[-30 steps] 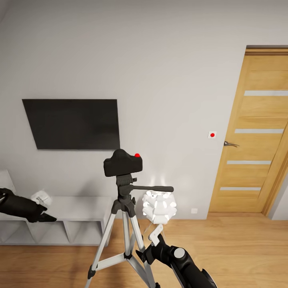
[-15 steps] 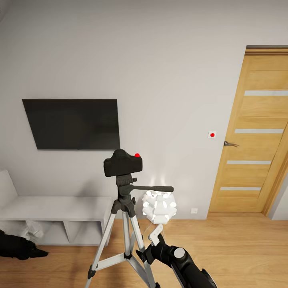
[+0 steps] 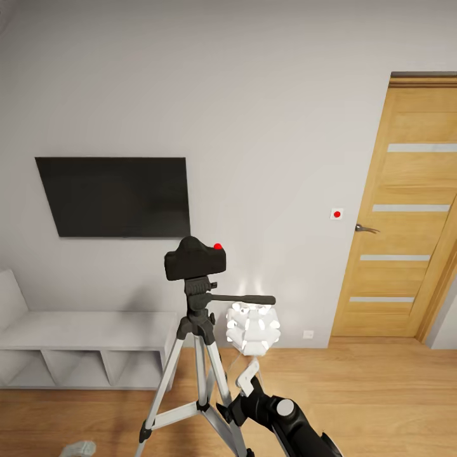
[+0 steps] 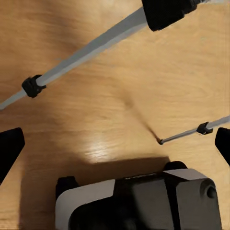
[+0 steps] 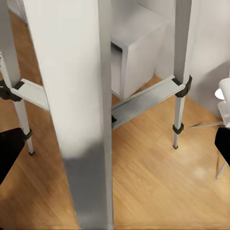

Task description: Attach the digital camera to the camera tripod in the bedroom.

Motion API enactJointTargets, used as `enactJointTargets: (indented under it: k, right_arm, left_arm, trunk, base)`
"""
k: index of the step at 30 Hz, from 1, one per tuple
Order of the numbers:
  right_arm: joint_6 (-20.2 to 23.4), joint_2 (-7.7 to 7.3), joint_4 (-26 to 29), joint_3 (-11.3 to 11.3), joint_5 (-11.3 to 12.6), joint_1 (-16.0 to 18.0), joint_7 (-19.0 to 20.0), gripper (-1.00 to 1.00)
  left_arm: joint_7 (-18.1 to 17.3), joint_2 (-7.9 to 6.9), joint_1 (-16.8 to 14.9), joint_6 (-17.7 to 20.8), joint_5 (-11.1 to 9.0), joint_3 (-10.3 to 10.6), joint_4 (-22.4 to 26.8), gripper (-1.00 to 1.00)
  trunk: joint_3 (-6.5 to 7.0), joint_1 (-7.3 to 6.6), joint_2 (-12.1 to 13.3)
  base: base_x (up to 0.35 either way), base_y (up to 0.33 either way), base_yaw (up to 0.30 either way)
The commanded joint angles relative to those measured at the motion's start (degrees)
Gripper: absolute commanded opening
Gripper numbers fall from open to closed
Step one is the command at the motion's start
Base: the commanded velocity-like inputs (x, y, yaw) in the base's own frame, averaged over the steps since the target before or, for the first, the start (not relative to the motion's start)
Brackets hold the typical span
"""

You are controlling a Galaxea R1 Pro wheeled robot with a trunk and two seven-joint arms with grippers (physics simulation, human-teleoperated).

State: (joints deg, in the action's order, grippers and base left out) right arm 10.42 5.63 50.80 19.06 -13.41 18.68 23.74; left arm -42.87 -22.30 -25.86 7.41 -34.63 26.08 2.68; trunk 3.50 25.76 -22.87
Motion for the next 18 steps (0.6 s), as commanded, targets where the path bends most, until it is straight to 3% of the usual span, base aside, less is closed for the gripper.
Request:
enactJointTargets:
  k: [1,5,6,7,8,10,14,18]
  right_arm:
    - [0.2,0.02,0.1,-0.1,-0.5,0.0,0.2,1.00]
    - [0.2,0.00,0.1,-0.1,-0.6,-0.3,0.3,1.00]
    - [0.2,0.00,0.1,-0.1,-0.6,-0.5,0.2,1.00]
    - [0.2,0.00,0.1,-0.1,-0.6,-0.5,0.2,1.00]
    - [0.2,0.00,0.1,-0.1,-0.6,-0.5,0.2,1.00]
    - [0.2,-0.01,0.1,-0.1,-0.6,-0.6,0.2,1.00]
    - [0.3,0.03,0.1,-0.1,-0.6,-0.6,0.2,1.00]
    - [0.3,0.01,-0.2,-0.1,-0.7,-0.6,0.2,1.00]
  left_arm:
    - [0.0,0.17,0.0,0.6,-0.8,-0.1,0.0,1.00]
    - [9.3,2.50,2.3,0.1,-7.7,-0.6,-1.9,1.00]
    - [12.9,3.17,3.6,-0.1,-11.3,-0.8,-2.4,1.00]
    - [14.3,3.41,4.1,-0.2,-12.9,-0.8,-2.5,1.00]
    - [14.3,3.41,4.1,-0.2,-12.9,-0.8,-2.5,1.00]
    - [16.3,3.76,5.0,-0.3,-15.4,-0.8,-2.8,1.00]
    - [19.0,4.78,6.2,-0.5,-18.4,-0.9,-3.0,1.00]
    - [19.8,6.11,6.8,-0.6,-19.0,-0.9,-3.1,1.00]
  trunk:
    - [-0.01,0.02,0.0]
    - [-0.01,0.02,0.0]
    - [-0.01,0.02,0.0]
    - [-0.01,0.02,0.0]
    - [-0.01,0.02,0.0]
    - [-0.01,0.02,0.0]
    - [-0.01,0.02,0.0]
    - [-0.01,0.02,0.0]
  base:
    - [0.000,0.000,0.000]
    - [0.000,0.000,0.000]
    - [0.000,0.000,0.000]
    - [0.000,0.000,0.000]
    - [0.000,0.000,0.000]
    - [0.000,0.000,0.000]
    - [0.000,0.000,0.000]
    - [0.000,0.000,0.000]
